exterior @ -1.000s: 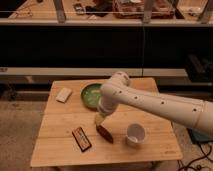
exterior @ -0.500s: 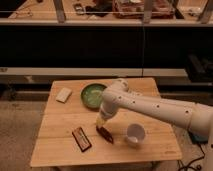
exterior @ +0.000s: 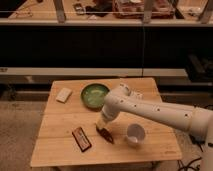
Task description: Place the pepper in the ceramic bowl
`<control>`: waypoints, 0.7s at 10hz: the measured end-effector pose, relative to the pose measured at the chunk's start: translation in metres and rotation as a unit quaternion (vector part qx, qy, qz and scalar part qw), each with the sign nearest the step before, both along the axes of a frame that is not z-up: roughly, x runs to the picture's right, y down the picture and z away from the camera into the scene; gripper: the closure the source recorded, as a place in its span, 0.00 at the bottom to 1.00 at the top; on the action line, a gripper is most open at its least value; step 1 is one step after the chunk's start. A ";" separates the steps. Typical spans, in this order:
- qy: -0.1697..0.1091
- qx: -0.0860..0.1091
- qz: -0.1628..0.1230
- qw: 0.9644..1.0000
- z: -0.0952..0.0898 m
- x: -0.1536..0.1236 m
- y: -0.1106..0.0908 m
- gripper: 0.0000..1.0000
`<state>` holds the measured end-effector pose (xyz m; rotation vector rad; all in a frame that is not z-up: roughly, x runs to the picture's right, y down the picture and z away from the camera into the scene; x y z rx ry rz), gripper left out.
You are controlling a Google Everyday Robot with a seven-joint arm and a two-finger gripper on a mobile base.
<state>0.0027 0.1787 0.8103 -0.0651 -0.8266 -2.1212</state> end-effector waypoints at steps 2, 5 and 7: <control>-0.007 -0.011 0.011 1.000 -0.004 -0.004 0.000 0.40; -0.011 -0.028 0.009 1.000 -0.012 -0.005 0.001 0.40; -0.013 -0.039 0.004 0.999 -0.014 -0.008 0.006 0.40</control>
